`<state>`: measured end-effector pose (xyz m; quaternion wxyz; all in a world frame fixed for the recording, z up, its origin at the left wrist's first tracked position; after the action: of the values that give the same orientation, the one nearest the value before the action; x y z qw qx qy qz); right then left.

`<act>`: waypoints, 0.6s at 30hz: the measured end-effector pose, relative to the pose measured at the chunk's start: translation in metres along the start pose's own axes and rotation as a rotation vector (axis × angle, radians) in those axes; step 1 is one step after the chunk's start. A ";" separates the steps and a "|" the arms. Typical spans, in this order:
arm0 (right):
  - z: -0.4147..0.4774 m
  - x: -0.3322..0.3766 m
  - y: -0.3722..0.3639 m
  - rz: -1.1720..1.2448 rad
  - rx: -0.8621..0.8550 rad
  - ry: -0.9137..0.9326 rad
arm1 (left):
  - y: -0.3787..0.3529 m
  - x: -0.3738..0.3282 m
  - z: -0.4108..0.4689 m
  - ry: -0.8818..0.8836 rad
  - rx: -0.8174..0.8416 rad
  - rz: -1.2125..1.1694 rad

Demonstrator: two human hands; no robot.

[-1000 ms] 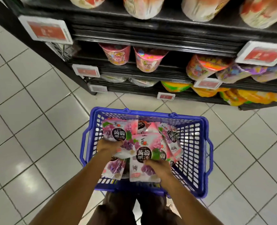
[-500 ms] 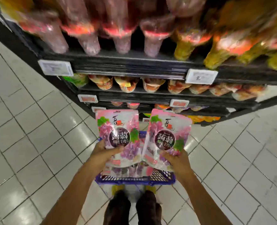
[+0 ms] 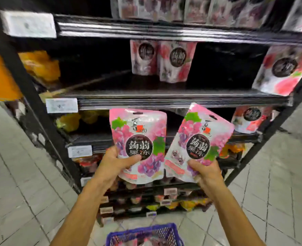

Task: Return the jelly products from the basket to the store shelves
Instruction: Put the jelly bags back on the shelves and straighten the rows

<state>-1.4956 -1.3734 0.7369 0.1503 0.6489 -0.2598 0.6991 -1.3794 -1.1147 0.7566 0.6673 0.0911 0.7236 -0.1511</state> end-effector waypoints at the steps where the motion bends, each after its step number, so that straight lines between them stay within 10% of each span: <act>1: 0.001 0.023 -0.002 0.006 0.006 0.043 | -0.003 -0.023 0.000 -0.037 0.007 -0.014; 18: 0.000 0.245 0.046 -0.104 -0.252 0.401 | -0.068 -0.202 0.013 -0.359 0.059 -0.182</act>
<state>-1.5484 -1.4424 0.9706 0.3144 0.4856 -0.2761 0.7675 -1.3710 -1.1688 0.9626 0.7663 0.0167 0.5934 -0.2458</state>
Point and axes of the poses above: each hand's wrist, its own z-axis towards the middle knuckle, its own y-axis out of the back of the hand, x = y × z, the point moved 8 cm from there along z, towards the middle knuckle, and after that the axes turned 7 degrees about -x, right-handed, at the moved point
